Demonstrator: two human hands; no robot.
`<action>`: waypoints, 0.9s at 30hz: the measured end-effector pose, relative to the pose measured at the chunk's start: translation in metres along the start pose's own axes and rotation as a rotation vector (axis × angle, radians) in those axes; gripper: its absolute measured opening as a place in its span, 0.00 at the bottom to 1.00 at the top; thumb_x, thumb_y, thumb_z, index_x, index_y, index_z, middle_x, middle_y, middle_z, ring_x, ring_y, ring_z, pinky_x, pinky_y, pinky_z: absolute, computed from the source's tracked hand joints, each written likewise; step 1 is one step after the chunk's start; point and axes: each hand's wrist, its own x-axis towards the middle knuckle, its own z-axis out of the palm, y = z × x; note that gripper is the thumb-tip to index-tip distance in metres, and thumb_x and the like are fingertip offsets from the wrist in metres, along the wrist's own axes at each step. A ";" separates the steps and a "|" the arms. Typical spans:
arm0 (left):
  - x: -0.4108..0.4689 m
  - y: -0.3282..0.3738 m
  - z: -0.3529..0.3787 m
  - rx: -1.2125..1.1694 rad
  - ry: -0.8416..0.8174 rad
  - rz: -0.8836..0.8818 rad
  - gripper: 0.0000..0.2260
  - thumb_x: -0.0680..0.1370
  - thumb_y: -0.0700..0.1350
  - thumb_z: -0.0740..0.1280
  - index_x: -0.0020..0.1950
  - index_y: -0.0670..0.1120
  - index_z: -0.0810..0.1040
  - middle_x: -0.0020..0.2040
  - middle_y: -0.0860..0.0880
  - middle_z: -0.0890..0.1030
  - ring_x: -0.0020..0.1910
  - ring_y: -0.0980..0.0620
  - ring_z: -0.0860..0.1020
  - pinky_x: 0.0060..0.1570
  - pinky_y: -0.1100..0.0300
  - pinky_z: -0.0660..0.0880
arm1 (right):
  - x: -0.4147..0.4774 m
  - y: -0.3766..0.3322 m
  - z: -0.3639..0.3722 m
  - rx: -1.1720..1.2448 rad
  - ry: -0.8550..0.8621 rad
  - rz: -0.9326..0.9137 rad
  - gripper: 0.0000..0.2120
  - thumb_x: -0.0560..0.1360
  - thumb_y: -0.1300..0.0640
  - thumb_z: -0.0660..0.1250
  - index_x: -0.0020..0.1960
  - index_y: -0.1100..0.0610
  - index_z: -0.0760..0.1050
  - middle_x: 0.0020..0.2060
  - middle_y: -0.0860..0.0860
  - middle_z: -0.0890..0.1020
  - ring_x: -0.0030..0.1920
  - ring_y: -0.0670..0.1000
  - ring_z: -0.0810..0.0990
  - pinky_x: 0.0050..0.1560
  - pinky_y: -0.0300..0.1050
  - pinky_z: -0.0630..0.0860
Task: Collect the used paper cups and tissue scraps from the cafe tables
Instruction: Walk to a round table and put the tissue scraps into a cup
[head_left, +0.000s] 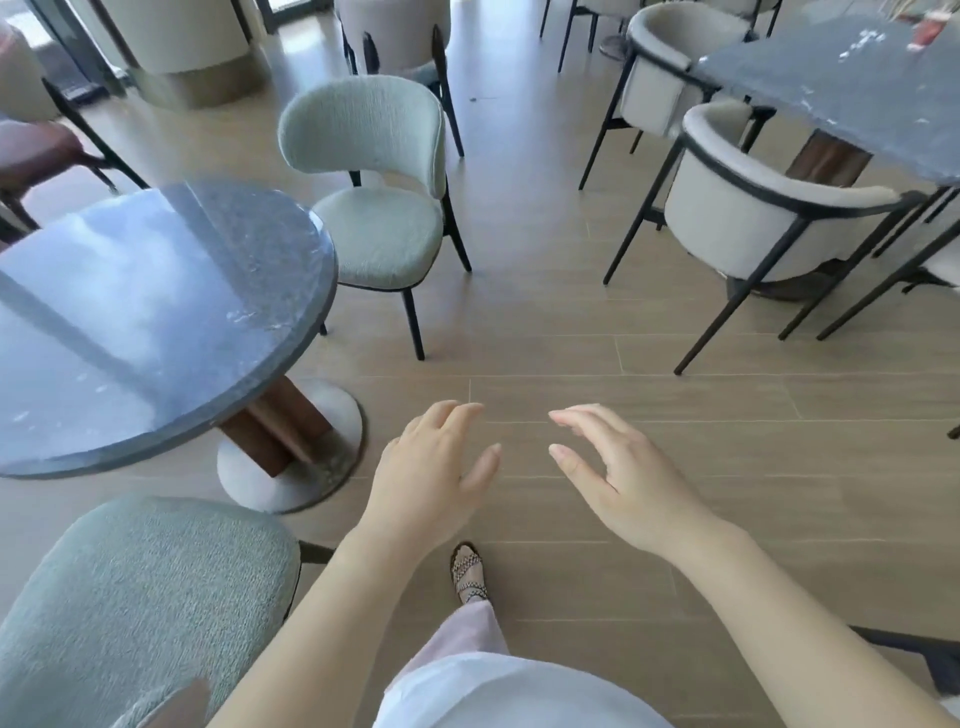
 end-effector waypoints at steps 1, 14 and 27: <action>0.026 -0.007 -0.007 0.005 -0.009 0.003 0.21 0.77 0.57 0.58 0.68 0.52 0.66 0.67 0.53 0.69 0.65 0.50 0.68 0.58 0.52 0.70 | 0.025 0.001 -0.004 0.000 -0.005 0.007 0.18 0.77 0.45 0.56 0.64 0.49 0.69 0.61 0.40 0.71 0.61 0.41 0.69 0.50 0.36 0.67; 0.282 -0.063 -0.058 0.056 -0.035 0.082 0.19 0.77 0.58 0.56 0.66 0.53 0.67 0.65 0.54 0.70 0.62 0.50 0.70 0.56 0.53 0.70 | 0.283 0.027 -0.031 0.050 0.047 0.007 0.20 0.76 0.42 0.55 0.65 0.48 0.68 0.61 0.39 0.69 0.62 0.40 0.67 0.52 0.38 0.69; 0.586 -0.050 -0.052 0.051 -0.043 0.106 0.18 0.78 0.58 0.56 0.65 0.51 0.69 0.65 0.54 0.69 0.63 0.50 0.69 0.57 0.52 0.70 | 0.555 0.147 -0.108 0.088 0.051 0.007 0.16 0.77 0.47 0.59 0.63 0.51 0.70 0.58 0.42 0.72 0.58 0.42 0.70 0.47 0.28 0.69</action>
